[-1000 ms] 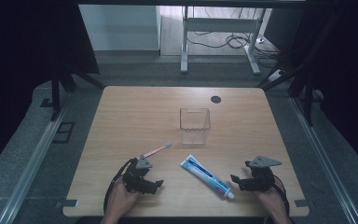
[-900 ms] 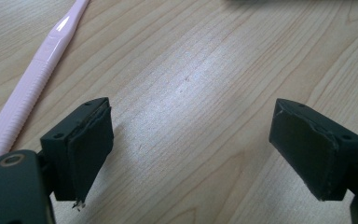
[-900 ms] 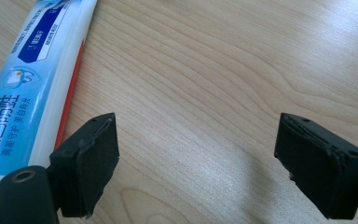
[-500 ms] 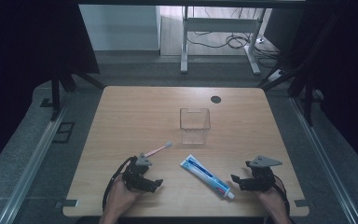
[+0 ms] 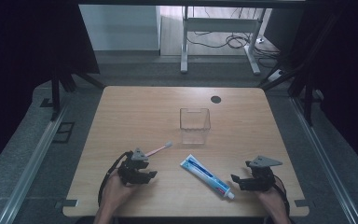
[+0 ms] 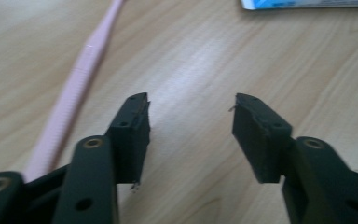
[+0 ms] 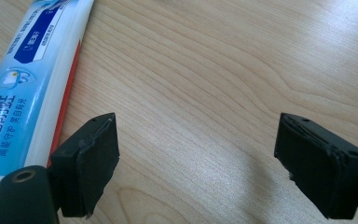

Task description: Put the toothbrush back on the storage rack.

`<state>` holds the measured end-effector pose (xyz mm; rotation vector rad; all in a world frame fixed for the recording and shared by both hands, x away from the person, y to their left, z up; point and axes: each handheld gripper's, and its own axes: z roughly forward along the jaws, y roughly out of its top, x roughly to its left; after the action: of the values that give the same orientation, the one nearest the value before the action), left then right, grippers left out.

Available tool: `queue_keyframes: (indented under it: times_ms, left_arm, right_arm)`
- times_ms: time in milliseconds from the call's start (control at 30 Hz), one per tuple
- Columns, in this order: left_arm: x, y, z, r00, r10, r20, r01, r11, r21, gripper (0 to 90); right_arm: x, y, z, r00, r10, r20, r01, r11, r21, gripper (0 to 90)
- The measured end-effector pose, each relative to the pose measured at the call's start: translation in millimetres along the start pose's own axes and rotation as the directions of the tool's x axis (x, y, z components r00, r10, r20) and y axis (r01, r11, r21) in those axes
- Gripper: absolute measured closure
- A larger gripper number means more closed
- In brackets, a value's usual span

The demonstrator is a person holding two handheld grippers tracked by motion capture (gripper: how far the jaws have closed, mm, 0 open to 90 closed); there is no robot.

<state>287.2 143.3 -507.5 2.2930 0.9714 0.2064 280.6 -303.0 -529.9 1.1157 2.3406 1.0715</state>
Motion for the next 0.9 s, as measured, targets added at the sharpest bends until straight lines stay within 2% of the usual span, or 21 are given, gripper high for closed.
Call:
queue_keyframes:
  times_ms: [33, 100, 167, 267, 300, 333, 367, 433, 600, 700, 800, 867, 900]
  left_arm:
    - [2.4, 0.9, -1.6, 1.0000, -0.002, -0.005, 0.002, 1.0000, -0.001, 50.0]
    - [10.5, 2.5, -5.8, 0.9998, -0.020, -0.006, 0.020, 0.9998, -0.007, 57.8]
    - [13.0, 2.9, -7.0, 0.9996, -0.026, -0.010, 0.025, 0.9996, -0.011, 60.2]
    - [20.2, 4.0, -10.3, 0.9990, -0.034, -0.030, 0.033, 0.9993, -0.016, 70.2]
    - [23.7, 4.4, -11.3, 0.9988, -0.036, -0.033, 0.036, 0.9993, -0.015, 76.3]
    - [25.8, 4.8, -11.7, 0.9987, -0.036, -0.037, 0.036, 0.9993, -0.014, 76.3]
    - [30.1, 5.3, -12.4, 0.9981, -0.042, -0.046, 0.042, 0.9991, -0.007, 81.1]
    - [32.2, 5.5, -12.5, 0.9979, -0.044, -0.047, 0.044, 0.9990, -0.006, 84.7]
    - [46.2, 3.8, -13.8, 0.9944, -0.094, -0.047, 0.094, 0.9955, -0.011, 87.4]
    - [50.5, 3.5, -15.7, 0.9932, -0.103, -0.053, 0.103, 0.9946, -0.016, 87.8]
    - [58.8, 2.6, -18.7, 0.9900, -0.109, -0.089, 0.108, 0.9940, -0.021, 87.9]
    - [60.9, 1.6, -18.6, 0.9894, -0.109, -0.096, 0.107, 0.9940, -0.023, 87.7]
    - [64.7, -1.4, -18.0, 0.9873, -0.106, -0.118, 0.103, 0.9943, -0.026, 87.5]
  right_arm:
    - [0.0, 0.0, 0.0, 1.0000, 0.000, 0.000, 0.000, 1.0000, 0.000, 14.3]
    - [0.1, -0.1, -0.1, 1.0000, 0.002, 0.003, -0.002, 1.0000, 0.000, 14.3]
    - [0.1, -0.2, -0.2, 1.0000, 0.002, 0.005, -0.002, 1.0000, 0.000, 14.3]
    - [-0.1, -0.1, -0.7, 0.9999, 0.004, 0.010, -0.004, 1.0000, -0.002, 14.4]
    - [-0.3, -0.2, -0.9, 0.9999, 0.005, 0.010, -0.005, 1.0000, -0.004, 14.5]
    - [-0.3, -0.2, -0.9, 0.9999, 0.005, 0.010, -0.005, 1.0000, -0.004, 14.5]
    - [-0.4, -0.3, -0.9, 0.9999, 0.005, 0.012, -0.005, 1.0000, -0.004, 14.5]
    - [-0.3, -0.3, -0.8, 0.9999, 0.005, 0.012, -0.005, 1.0000, -0.004, 14.5]
    - [-0.7, -0.6, -1.8, 0.9998, 0.005, 0.019, -0.005, 1.0000, -0.006, 14.6]
    - [-0.6, -0.6, -1.8, 0.9998, 0.007, 0.017, -0.007, 0.9999, -0.008, 14.6]
    - [-0.2, -0.6, -1.2, 0.9998, 0.005, 0.018, -0.005, 1.0000, -0.003, 14.7]
    - [0.0, -0.6, -1.3, 0.9998, 0.005, 0.017, -0.005, 1.0000, -0.003, 14.7]
    - [0.1, -0.5, -1.3, 0.9998, 0.005, 0.018, -0.005, 1.0000, -0.003, 14.8]
